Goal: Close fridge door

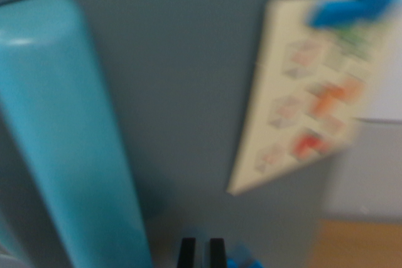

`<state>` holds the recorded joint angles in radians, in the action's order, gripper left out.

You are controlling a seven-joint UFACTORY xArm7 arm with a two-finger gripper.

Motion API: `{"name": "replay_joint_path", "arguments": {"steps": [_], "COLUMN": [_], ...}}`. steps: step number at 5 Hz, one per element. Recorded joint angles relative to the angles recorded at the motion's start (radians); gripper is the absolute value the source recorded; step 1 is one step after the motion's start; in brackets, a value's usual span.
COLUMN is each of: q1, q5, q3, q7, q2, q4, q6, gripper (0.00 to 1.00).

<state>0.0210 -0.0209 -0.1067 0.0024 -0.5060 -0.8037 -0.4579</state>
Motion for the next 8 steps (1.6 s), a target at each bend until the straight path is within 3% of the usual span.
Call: {"name": "replay_joint_path", "arguments": {"steps": [1,2,3,4,5,6,7,8], "q1": [0.0,0.0,0.0,0.0,0.0,0.0,0.0,0.0], "q5": [0.0,0.0,0.0,0.0,0.0,0.0,0.0,0.0], "q3": [0.0,-0.034,-0.034,-0.059,-0.059,-0.07,-0.07,-0.083], "q7": [0.0,0.0,0.0,0.0,0.0,0.0,0.0,0.0], "q2": [0.0,0.058,0.058,0.118,0.118,0.173,0.173,0.216], "q4": [0.0,-0.059,-0.059,-0.12,-0.12,-0.175,-0.175,-0.222], "q6": [0.0,0.0,0.0,0.0,0.0,0.0,0.0,0.0], "gripper": [1.0,1.0,1.0,1.0,1.0,1.0,1.0,1.0]}}
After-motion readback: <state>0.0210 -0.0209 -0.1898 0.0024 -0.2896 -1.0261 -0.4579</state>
